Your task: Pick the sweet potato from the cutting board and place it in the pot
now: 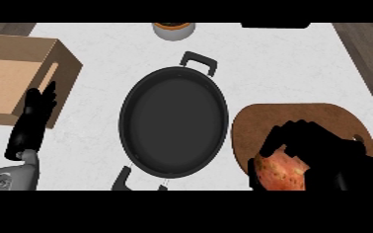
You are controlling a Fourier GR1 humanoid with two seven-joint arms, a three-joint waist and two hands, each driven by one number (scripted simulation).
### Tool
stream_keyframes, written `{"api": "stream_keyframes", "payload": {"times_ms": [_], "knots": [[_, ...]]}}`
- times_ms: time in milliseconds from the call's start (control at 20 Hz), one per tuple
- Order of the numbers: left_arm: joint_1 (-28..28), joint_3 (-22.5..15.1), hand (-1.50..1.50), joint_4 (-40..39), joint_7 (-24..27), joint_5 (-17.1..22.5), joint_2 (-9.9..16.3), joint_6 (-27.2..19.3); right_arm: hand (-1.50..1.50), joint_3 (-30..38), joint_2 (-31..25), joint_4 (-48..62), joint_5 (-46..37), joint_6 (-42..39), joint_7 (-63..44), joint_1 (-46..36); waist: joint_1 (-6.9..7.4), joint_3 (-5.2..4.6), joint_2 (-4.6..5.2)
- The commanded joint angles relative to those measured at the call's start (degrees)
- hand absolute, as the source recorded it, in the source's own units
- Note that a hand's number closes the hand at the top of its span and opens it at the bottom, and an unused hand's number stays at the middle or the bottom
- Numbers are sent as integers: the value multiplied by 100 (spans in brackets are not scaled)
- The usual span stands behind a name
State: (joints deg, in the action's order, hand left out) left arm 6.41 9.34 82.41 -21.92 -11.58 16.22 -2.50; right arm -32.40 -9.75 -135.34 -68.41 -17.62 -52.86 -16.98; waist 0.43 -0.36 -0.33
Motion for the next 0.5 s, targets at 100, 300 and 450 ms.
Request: {"api": "stream_keyframes", "payload": {"times_ms": [100,300,450], "knots": [[-39,-18,0,91,5,2,20,73,150,55,944,579,500,-1055,-1453,-1957,75,13,13],[173,-62,0,282,-350,12,40,135,150,213,961,1686,1119,-534,-1622,-2570,73,25,23],[-62,25,0,42,73,36,17,127,150,236,967,2153,1525,-338,-1647,-2603,45,27,29]]}}
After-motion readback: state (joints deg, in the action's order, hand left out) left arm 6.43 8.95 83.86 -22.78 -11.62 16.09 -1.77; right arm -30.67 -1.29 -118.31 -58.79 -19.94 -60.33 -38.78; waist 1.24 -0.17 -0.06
